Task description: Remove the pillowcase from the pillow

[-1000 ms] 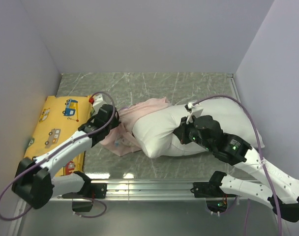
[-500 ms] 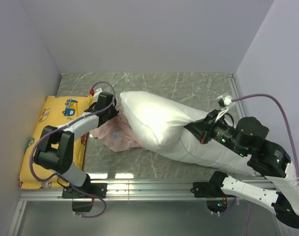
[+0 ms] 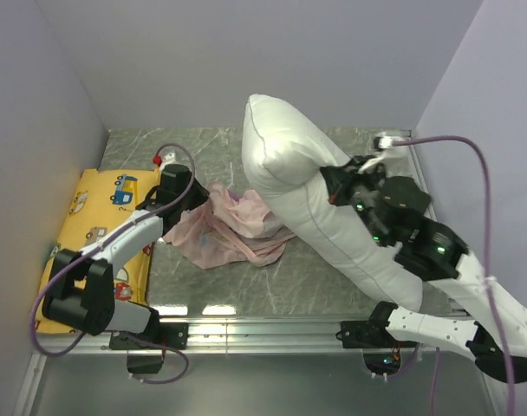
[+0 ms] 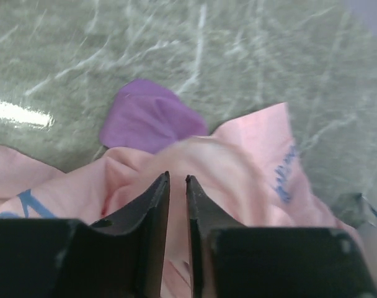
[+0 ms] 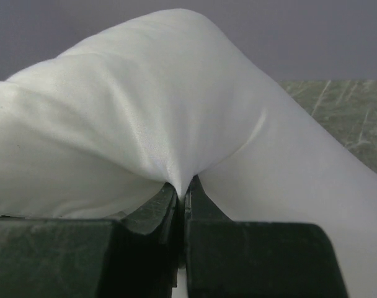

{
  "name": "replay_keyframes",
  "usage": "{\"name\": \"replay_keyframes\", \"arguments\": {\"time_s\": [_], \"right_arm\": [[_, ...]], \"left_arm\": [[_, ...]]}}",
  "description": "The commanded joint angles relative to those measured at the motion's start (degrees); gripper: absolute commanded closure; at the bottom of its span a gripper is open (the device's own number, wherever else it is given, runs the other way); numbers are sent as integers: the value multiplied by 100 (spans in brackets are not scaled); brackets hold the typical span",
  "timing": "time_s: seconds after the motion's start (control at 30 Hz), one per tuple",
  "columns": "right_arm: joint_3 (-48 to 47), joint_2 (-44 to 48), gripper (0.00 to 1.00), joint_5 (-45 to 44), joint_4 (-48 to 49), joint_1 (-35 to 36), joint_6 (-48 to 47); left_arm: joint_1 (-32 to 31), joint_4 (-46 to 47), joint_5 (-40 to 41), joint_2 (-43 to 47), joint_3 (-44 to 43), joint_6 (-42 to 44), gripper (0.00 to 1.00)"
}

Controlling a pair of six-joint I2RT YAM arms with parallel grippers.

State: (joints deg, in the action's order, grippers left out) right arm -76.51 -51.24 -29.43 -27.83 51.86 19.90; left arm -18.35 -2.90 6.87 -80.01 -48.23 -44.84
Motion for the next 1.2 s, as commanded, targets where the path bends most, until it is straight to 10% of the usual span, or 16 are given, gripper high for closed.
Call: {"name": "replay_keyframes", "arguments": {"time_s": [0.0, 0.43, 0.53, 0.67, 0.83, 1.17], "right_arm": [[485, -307, 100, -669, 1868, -35, -4], [2790, -1870, 100, 1044, 3512, -308, 1780], [2940, -1898, 85, 1289, 3373, -308, 1720], [2538, -1442, 35, 1475, 2636, -308, 1543], [2035, -476, 8, 1563, 1494, -308, 1359], [2983, 2055, 3, 790, 525, -316, 1578]], "left_arm": [[-11, -53, -239, 633, -64, 125, 77], [-11, -1090, -431, 2761, -29, 230, 56], [-11, -1432, -537, 3166, 32, 335, 54], [-11, -1731, -591, 3754, 156, 502, 48], [-11, -2117, -503, 4203, 182, 696, 42], [-11, -2347, -564, 4915, 410, 1030, 26]]}}
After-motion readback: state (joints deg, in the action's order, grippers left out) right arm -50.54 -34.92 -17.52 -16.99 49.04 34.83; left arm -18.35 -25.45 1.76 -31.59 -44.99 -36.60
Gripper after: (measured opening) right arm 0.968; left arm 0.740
